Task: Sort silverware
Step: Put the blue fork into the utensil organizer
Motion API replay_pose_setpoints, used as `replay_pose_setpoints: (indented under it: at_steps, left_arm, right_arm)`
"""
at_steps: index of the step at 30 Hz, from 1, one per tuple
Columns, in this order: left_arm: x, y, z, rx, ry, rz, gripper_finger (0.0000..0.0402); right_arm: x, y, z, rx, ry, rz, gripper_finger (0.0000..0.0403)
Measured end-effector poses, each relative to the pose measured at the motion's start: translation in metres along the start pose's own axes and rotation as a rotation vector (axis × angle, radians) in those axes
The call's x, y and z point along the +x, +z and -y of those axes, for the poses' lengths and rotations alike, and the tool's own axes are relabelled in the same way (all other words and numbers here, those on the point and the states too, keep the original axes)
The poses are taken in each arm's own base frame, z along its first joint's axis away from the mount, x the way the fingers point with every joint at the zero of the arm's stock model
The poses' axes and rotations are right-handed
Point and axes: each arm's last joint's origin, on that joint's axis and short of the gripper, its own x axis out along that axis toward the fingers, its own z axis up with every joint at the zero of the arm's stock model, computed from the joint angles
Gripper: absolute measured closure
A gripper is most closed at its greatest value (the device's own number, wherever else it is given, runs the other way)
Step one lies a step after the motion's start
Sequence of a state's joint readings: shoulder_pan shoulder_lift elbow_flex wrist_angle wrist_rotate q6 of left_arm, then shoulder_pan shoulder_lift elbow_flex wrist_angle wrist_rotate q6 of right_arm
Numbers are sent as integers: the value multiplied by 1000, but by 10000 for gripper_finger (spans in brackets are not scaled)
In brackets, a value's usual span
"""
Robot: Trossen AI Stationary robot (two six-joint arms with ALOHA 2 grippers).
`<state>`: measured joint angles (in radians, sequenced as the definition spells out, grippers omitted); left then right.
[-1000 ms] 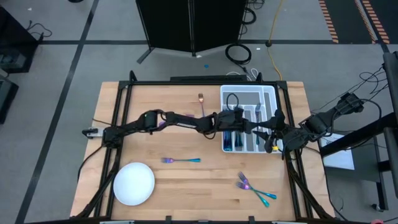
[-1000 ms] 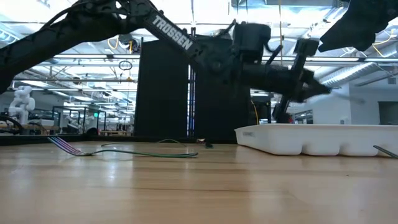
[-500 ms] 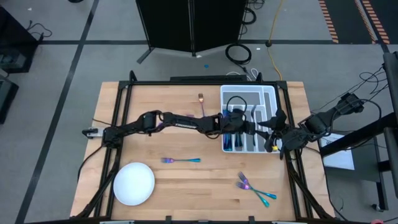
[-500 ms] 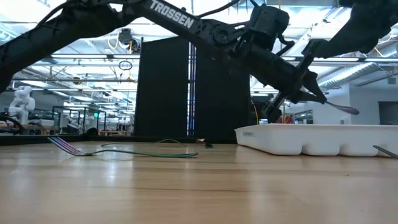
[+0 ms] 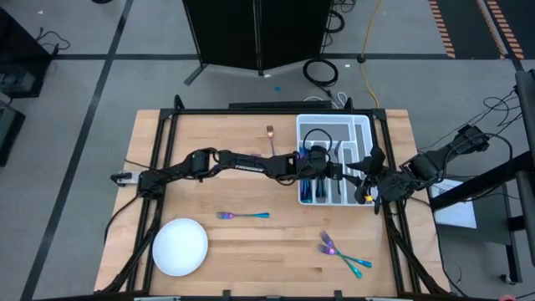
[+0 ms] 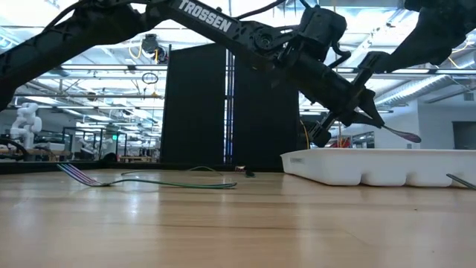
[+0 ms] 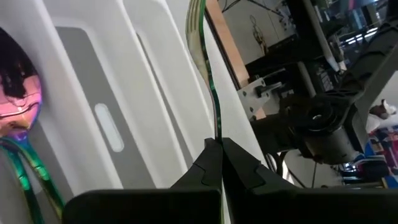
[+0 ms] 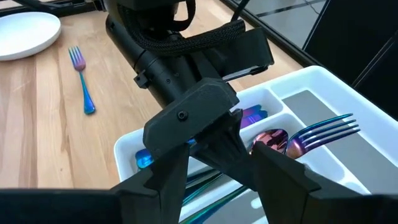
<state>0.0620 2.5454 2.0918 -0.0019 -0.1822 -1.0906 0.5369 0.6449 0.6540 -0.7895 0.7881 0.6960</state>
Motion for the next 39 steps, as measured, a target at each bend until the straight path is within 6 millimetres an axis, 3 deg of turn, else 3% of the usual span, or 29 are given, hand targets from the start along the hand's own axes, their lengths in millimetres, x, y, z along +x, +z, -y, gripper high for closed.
replay_pose_setpoints:
  at_steps: [6, 9, 16, 27, 39]
  left_arm:
    - [4, -2, -10, -2, 48, -4, 401]
    - [12, -3, -26, 15, 109, 7, 401]
    - [11, 1, -29, -11, 114, -36, 401]
    - [11, 1, -24, 1, 66, -44, 401]
    - [10, 2, -21, -56, 51, -39, 326]
  right_arm:
    - [1, 3, 0, 32, 7, 14, 236]
    - [-2, 13, -5, 84, 55, 72, 236]
    - [-5, 23, -16, 24, 165, 155, 236]
    - [-4, 20, -15, -13, 140, 141, 236]
    - [-3, 19, -15, -12, 142, 137, 236]
